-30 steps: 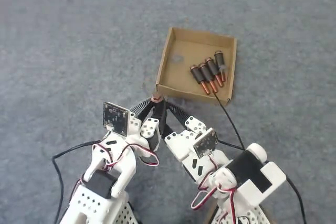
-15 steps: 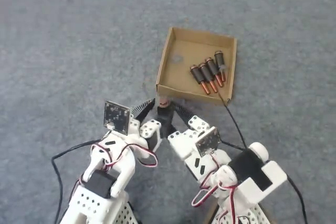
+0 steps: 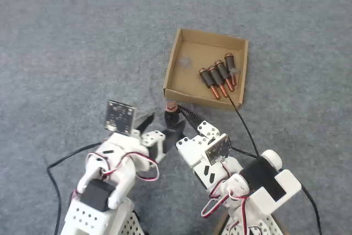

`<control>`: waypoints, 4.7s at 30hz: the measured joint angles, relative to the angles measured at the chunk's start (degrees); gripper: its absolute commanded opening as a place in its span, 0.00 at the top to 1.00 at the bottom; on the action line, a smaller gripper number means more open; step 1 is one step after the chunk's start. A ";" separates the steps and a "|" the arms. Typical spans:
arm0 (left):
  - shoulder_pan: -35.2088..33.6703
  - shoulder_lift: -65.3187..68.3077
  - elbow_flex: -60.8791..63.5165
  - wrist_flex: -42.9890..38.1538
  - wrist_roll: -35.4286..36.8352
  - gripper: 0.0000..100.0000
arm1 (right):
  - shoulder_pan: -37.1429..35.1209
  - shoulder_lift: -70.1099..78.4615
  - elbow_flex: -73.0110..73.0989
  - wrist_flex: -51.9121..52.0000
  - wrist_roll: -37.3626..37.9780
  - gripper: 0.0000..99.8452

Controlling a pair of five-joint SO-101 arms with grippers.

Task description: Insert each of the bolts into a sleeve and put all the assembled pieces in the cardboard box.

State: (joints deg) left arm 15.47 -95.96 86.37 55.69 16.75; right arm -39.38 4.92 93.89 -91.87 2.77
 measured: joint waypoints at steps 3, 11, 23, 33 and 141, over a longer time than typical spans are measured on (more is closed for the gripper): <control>-5.80 0.35 -1.93 2.64 -0.26 0.73 | 0.44 0.00 0.00 0.00 0.00 0.99; -20.31 0.09 -2.81 3.16 -0.26 0.98 | 1.85 0.00 0.00 0.35 0.00 0.99; -32.18 -0.26 10.81 -11.25 -3.52 0.98 | 4.31 -0.09 0.97 0.09 0.00 0.99; -34.11 0.09 10.90 1.85 -18.81 0.98 | 9.41 -0.09 0.97 -0.53 6.42 0.99; -34.20 0.09 10.90 2.20 -19.69 0.98 | 31.30 -42.55 -46.95 141.54 -1.41 0.99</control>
State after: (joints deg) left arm -18.73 -95.87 97.27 57.89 -2.95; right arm -8.09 -37.63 46.95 49.67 1.36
